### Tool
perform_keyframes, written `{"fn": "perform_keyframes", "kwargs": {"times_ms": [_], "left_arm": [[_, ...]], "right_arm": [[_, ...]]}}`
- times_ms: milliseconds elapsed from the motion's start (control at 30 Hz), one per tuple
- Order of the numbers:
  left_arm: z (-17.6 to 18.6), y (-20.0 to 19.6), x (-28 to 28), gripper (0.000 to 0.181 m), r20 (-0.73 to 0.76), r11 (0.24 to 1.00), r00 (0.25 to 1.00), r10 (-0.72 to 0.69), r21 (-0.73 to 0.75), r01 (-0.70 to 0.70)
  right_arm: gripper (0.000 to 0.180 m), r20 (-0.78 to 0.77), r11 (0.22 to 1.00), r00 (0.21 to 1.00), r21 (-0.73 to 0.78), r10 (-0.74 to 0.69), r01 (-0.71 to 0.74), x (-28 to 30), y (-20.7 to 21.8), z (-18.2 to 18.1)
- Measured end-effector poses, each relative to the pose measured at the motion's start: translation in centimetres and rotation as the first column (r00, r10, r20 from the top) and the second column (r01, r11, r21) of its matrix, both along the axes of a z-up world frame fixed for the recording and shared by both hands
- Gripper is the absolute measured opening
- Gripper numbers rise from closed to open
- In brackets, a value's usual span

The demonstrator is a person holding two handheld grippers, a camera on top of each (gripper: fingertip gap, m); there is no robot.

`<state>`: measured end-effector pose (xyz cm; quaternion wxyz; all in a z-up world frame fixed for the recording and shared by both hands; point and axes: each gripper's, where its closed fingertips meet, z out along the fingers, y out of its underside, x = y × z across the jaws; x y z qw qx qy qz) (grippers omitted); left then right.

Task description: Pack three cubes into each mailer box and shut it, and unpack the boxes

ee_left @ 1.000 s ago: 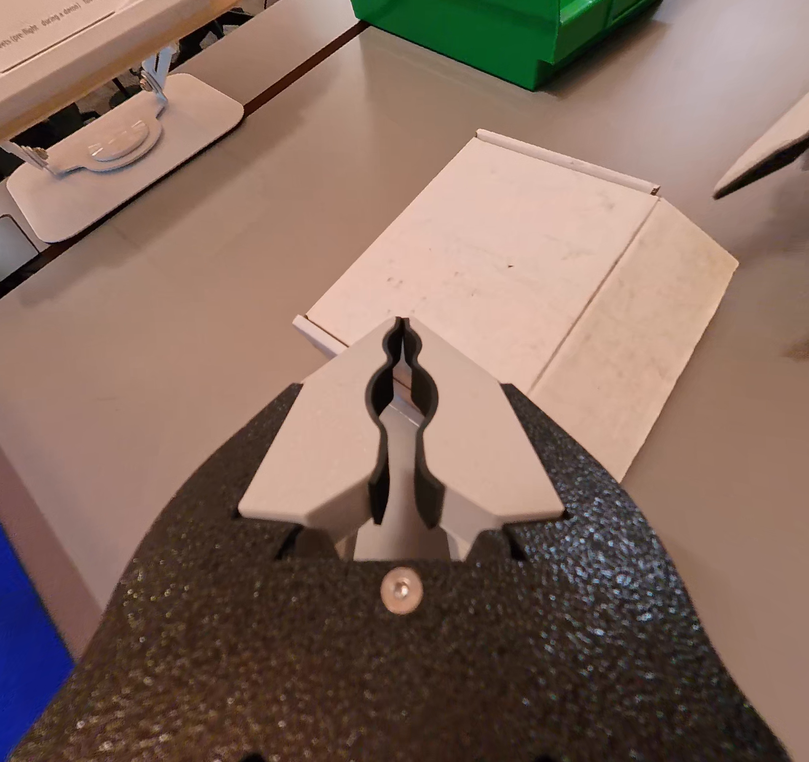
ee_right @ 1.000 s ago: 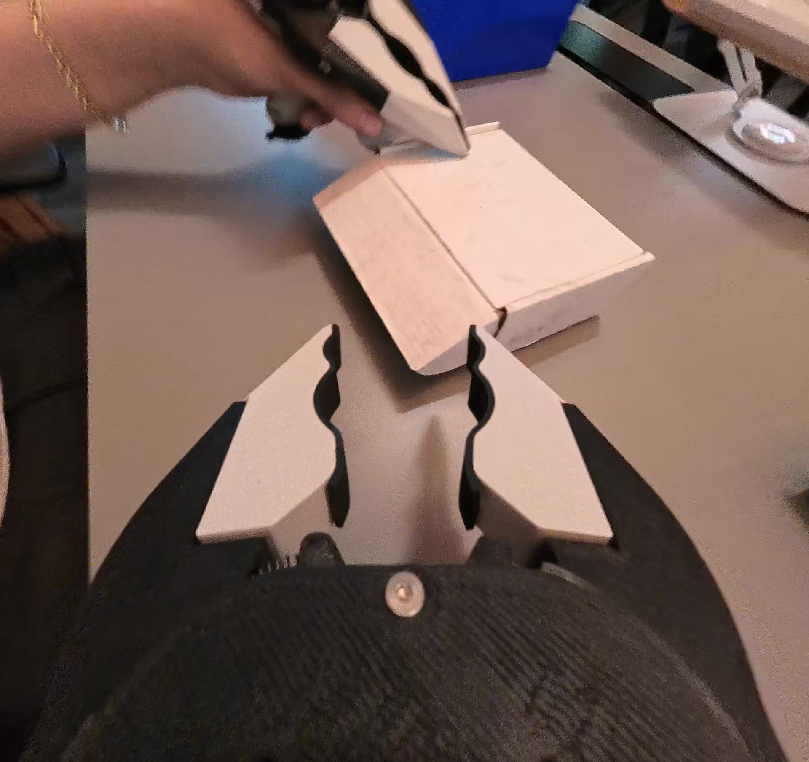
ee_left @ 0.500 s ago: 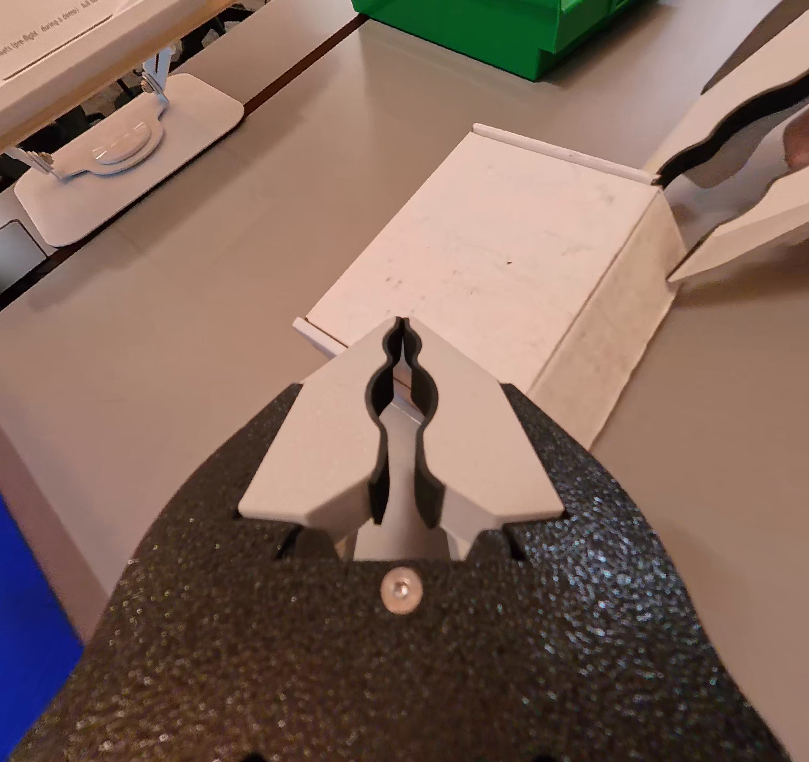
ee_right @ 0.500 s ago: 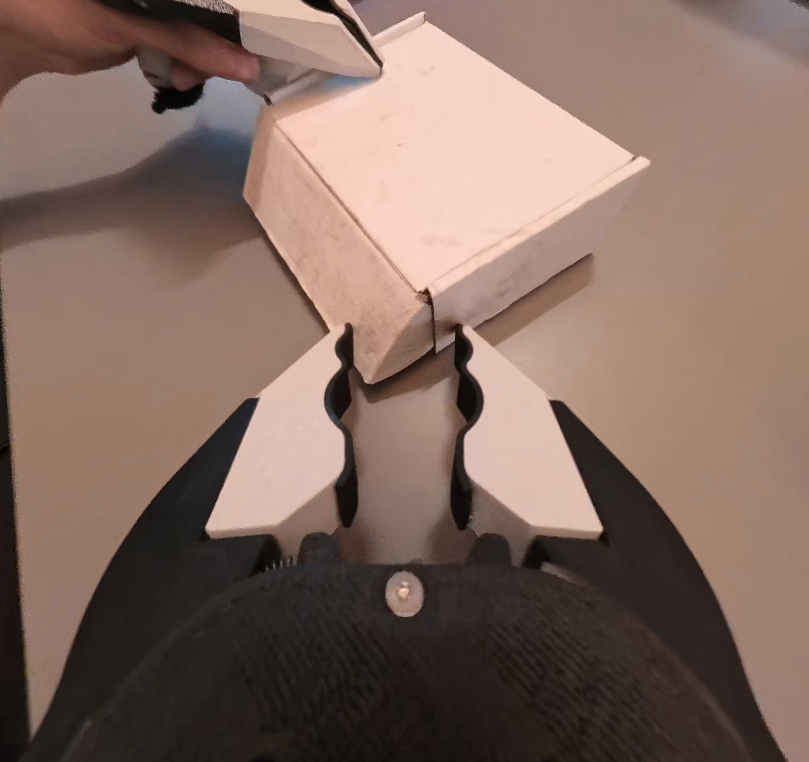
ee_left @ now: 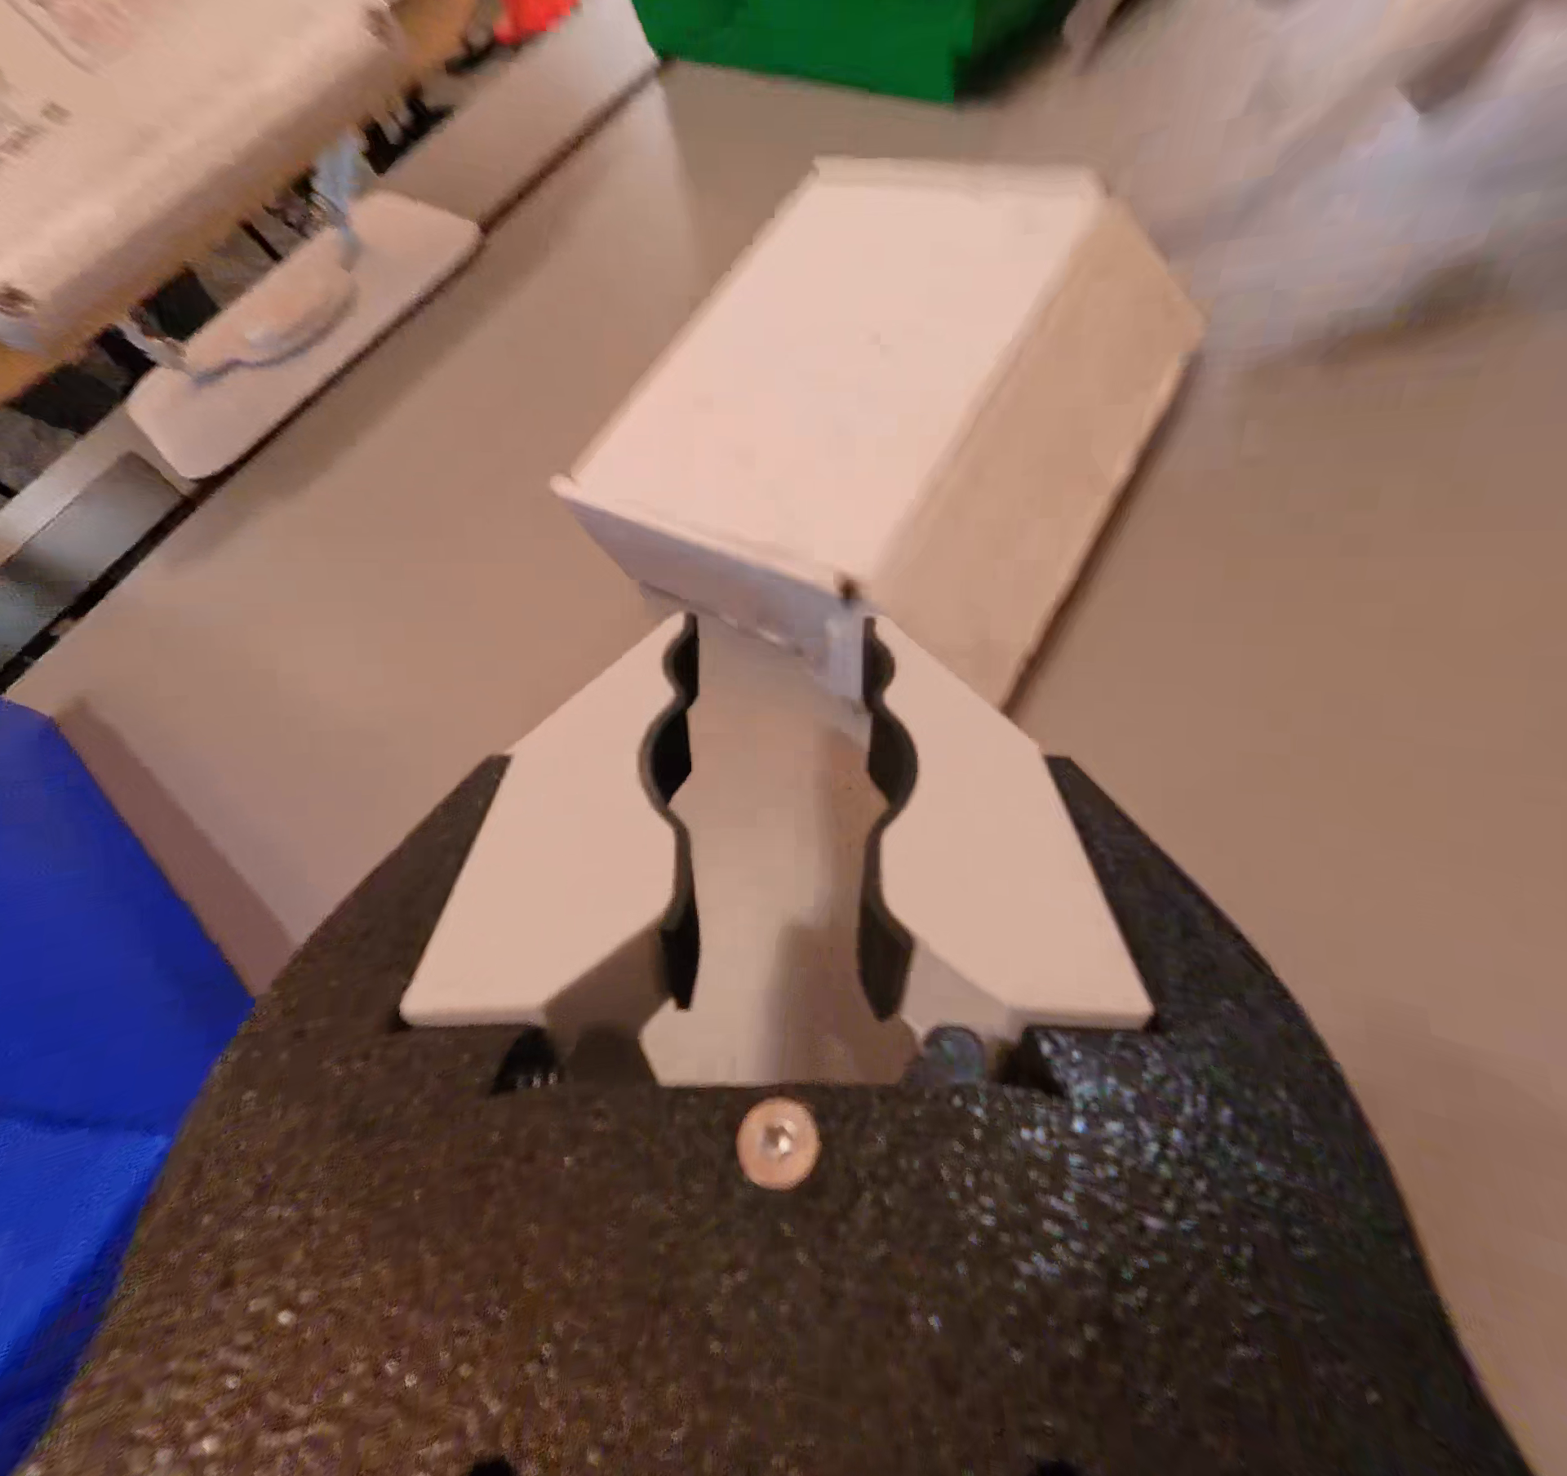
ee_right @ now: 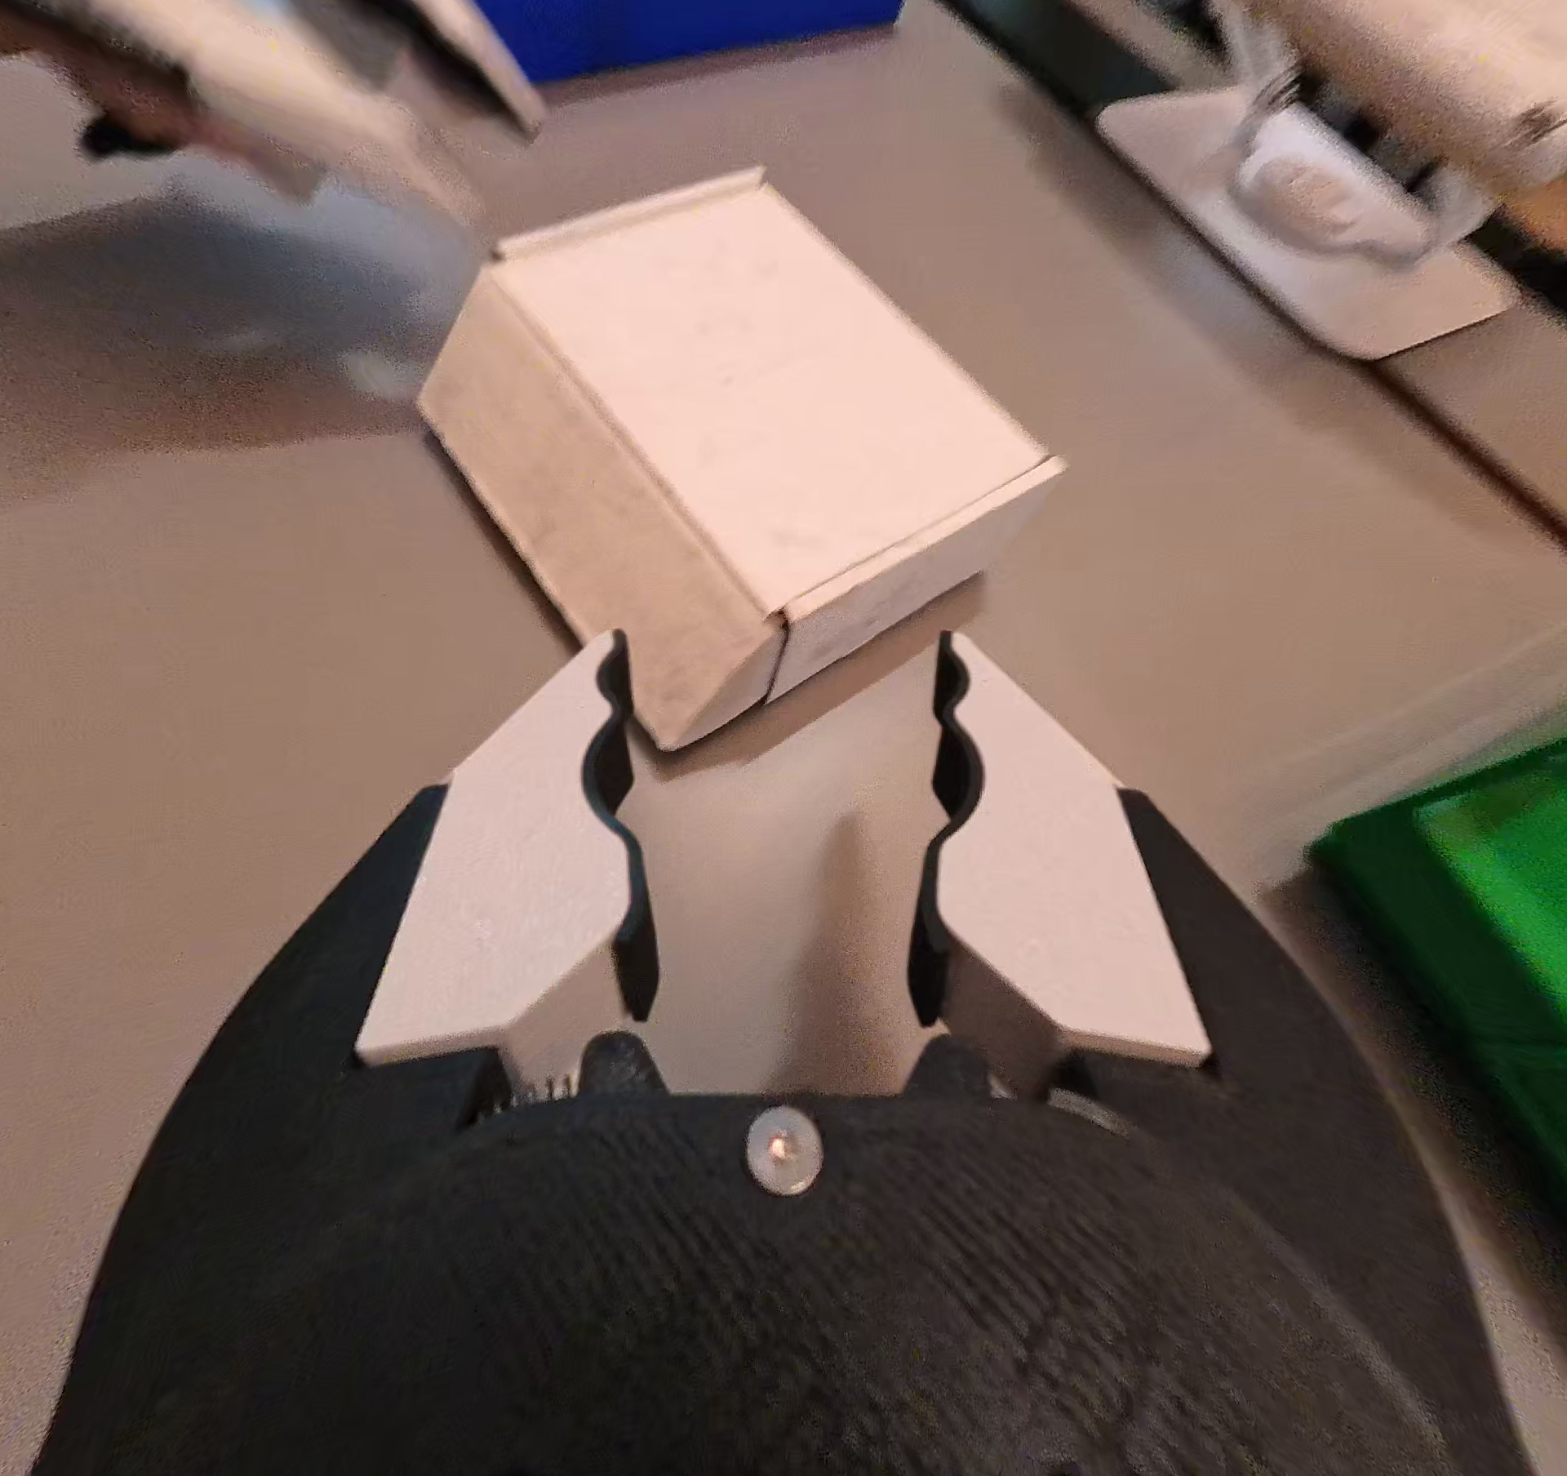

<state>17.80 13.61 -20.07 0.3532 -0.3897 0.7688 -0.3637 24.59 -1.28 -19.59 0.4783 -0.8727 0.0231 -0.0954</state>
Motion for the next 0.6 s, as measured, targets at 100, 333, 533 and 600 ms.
{"fn": "perform_keyframes", "kwargs": {"times_ms": [100, 333, 533, 600], "left_arm": [[-2.4, -1.5, -2.7, 0.035, 0.003, 0.985, 0.998, -0.065, 0.157, 0.064], [-4.4, -2.0, -2.2, 0.037, -0.018, 0.968, 0.998, 0.064, 0.246, -0.058], [-4.4, -2.0, -1.6, 0.034, -0.028, 0.971, 0.998, 0.061, 0.232, -0.053], [-4.5, -2.1, -1.6, 0.032, -0.028, 0.971, 0.998, 0.056, 0.234, -0.048]], "right_arm": [[0.047, 0.090, 0.991, 0.989, 0.076, -0.116, 0.109, 2.8, 1.3, 2.2], [0.013, 0.294, 0.986, 0.954, -0.130, -0.062, 0.104, 5.7, 6.6, 0.5], [0.000, 0.403, 0.966, 0.915, -0.237, 0.002, 0.102, 7.4, 8.6, 0.0], [0.000, 0.437, 0.970, 0.898, -0.234, 0.039, 0.072, 7.4, 9.5, 0.3]]}}
